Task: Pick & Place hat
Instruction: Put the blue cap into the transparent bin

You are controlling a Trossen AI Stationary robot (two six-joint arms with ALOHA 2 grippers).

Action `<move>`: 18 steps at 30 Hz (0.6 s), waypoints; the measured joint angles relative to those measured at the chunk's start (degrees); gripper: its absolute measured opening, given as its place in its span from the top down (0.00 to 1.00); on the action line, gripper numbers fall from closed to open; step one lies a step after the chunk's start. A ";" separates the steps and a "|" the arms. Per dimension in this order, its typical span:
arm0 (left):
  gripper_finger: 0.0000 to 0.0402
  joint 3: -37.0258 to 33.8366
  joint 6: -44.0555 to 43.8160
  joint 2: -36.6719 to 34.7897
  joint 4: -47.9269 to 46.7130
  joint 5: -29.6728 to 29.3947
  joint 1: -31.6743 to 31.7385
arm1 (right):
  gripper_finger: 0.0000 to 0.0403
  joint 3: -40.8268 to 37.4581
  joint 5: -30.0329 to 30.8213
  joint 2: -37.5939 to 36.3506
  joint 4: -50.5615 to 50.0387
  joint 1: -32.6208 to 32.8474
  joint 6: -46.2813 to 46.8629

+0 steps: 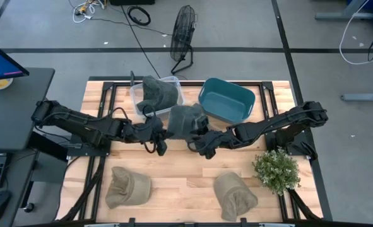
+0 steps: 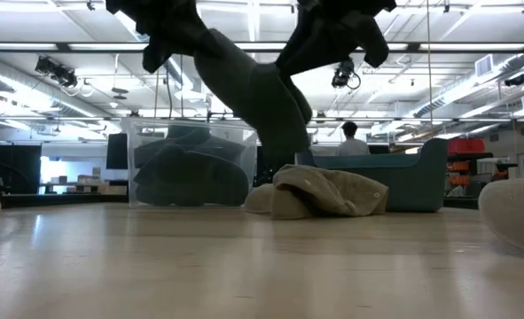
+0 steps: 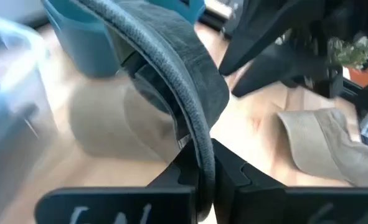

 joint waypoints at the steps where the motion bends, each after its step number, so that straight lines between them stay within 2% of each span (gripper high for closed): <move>1: 0.96 0.21 1.18 -0.53 -0.25 -1.00 0.18 | 0.66 0.00 0.61 0.00 -0.50 0.26 2.30; 6: 0.97 3.71 9.93 -5.32 -0.92 -8.28 0.69 | 0.61 0.00 0.99 -0.02 -3.29 1.60 10.77; 9: 0.96 6.62 13.39 -8.50 -4.64 -12.28 1.89 | 0.61 0.00 0.96 -0.02 -4.86 2.23 13.31; 12: 0.96 8.18 13.45 -11.17 -10.74 -14.67 4.85 | 0.61 0.00 0.96 -0.02 -5.86 2.60 14.41; 18: 0.97 8.24 7.44 -12.47 -23.50 -14.25 13.22 | 0.61 0.00 0.96 -0.02 -6.35 2.61 14.90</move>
